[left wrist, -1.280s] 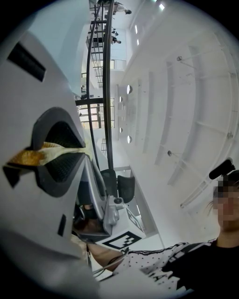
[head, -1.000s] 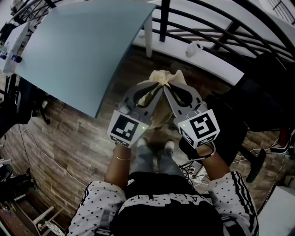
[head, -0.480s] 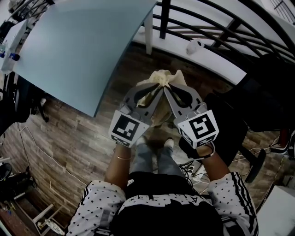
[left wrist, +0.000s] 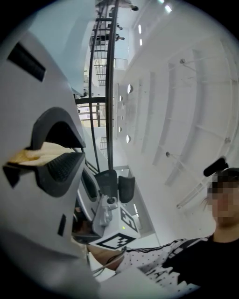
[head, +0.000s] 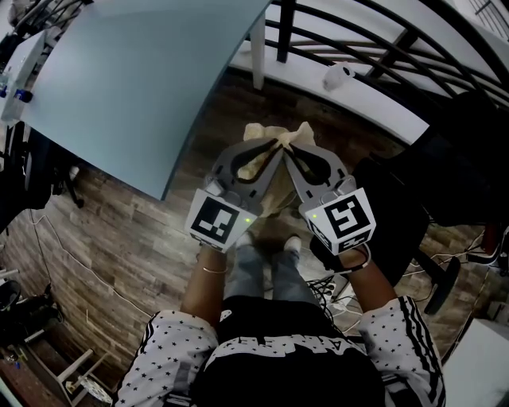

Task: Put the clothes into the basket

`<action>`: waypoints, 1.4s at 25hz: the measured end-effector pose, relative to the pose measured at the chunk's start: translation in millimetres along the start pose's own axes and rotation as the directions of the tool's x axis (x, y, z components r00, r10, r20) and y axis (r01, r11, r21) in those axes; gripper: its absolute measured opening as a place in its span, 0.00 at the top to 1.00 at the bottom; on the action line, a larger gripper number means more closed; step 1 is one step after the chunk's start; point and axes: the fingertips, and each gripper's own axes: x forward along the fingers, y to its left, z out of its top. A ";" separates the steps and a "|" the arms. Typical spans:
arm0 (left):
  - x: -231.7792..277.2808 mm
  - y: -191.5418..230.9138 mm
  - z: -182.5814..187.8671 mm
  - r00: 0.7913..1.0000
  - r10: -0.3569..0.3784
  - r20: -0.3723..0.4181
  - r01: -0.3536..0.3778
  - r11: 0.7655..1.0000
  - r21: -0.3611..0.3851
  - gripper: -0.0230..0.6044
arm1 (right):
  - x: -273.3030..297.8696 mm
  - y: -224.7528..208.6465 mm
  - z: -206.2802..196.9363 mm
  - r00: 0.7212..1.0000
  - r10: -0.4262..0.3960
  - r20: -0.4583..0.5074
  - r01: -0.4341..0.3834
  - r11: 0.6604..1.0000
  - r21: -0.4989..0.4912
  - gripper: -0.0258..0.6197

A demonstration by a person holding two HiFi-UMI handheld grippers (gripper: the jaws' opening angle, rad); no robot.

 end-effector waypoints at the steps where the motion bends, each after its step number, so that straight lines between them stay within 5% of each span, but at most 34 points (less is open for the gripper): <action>1: 0.5 0.9 -0.6 1.000 0.000 -0.023 0.000 1.000 0.028 0.90 | 0.6 0.8 0.5 1.000 0.001 -0.002 -0.001 1.000 -0.006 0.91; 3: 0.2 3.1 -1.5 0.999 0.003 -0.034 -0.001 0.999 0.047 0.90 | 1.3 2.2 2.0 1.000 0.002 0.005 -0.002 1.000 -0.015 0.91; 8: -12.2 12.6 -8.1 0.999 0.042 -0.001 -0.042 0.997 -0.059 0.90 | 0.1 -5.2 8.4 0.999 -0.029 0.041 0.031 0.999 -0.041 0.91; 35: -32.6 -8.9 16.1 1.000 0.023 0.003 -0.023 1.000 -0.006 0.93 | -26.7 9.0 37.6 0.992 -0.026 0.127 0.030 0.999 -0.031 0.91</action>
